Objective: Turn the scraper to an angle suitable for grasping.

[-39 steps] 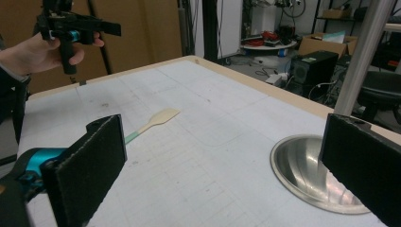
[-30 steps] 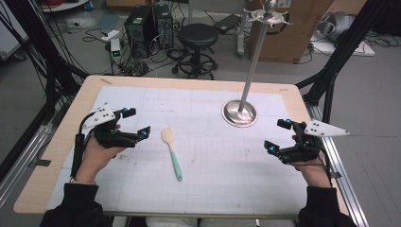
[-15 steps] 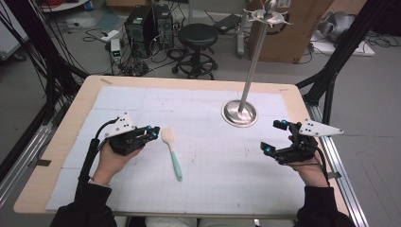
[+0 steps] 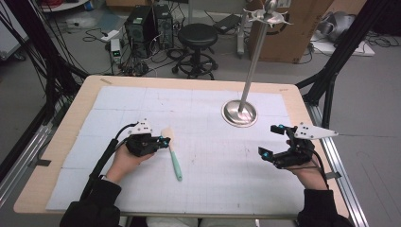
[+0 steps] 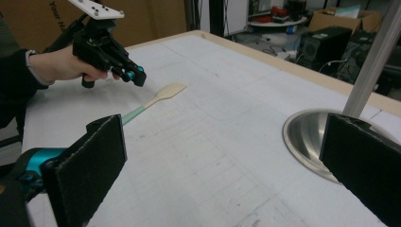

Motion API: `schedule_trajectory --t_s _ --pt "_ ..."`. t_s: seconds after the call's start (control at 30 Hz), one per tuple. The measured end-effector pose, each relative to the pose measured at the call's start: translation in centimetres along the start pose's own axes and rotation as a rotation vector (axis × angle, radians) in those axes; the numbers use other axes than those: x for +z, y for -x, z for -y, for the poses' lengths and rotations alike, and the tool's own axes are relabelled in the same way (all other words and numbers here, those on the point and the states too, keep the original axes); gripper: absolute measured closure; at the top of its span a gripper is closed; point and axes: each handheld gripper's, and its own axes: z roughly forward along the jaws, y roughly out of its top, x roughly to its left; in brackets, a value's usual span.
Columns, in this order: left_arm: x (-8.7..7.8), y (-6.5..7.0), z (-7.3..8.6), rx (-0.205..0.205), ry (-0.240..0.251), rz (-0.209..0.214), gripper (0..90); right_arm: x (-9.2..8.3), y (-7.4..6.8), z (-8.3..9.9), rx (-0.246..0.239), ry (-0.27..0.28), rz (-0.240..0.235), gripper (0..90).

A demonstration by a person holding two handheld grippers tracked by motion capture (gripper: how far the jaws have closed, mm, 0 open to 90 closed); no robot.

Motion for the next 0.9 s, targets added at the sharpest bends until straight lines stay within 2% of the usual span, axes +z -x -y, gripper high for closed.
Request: schedule_trajectory --t_s 0.07,0.13,0.27,0.37,0.5,0.6,0.8,0.9 --pt "0.4 -0.2 0.2 -0.016 -0.022 -0.002 89.9 0.2 0.0 0.1 -0.002 -0.018 -0.007 0.4" --pt "0.7 -0.2 0.2 -0.013 -0.031 -0.010 89.9 0.4 -0.1 0.1 -0.007 -0.022 -0.015 0.4" --pt "1.4 -0.1 0.3 -0.002 -0.050 -0.029 89.9 0.7 -0.1 0.1 -0.008 -0.028 -0.025 0.4" --pt "1.9 0.0 0.4 0.030 -0.071 -0.041 89.8 0.9 -0.1 0.1 -0.010 -0.031 -0.028 0.4" --pt "2.5 0.0 0.2 0.017 -0.070 -0.044 89.8 0.9 -0.1 0.1 -0.006 -0.037 -0.031 0.4" --pt "3.2 -0.1 0.0 0.037 -0.095 -0.050 89.8 0.9 -0.1 0.1 -0.004 -0.038 -0.027 0.4" --pt "3.8 -0.3 -0.1 0.039 -0.110 -0.055 89.8 0.9 -0.2 0.2 -0.004 -0.039 -0.026 0.4" --pt "4.3 -0.4 -0.3 0.056 -0.135 -0.073 89.8 0.9 -0.1 0.3 -0.004 -0.041 -0.018 0.4"
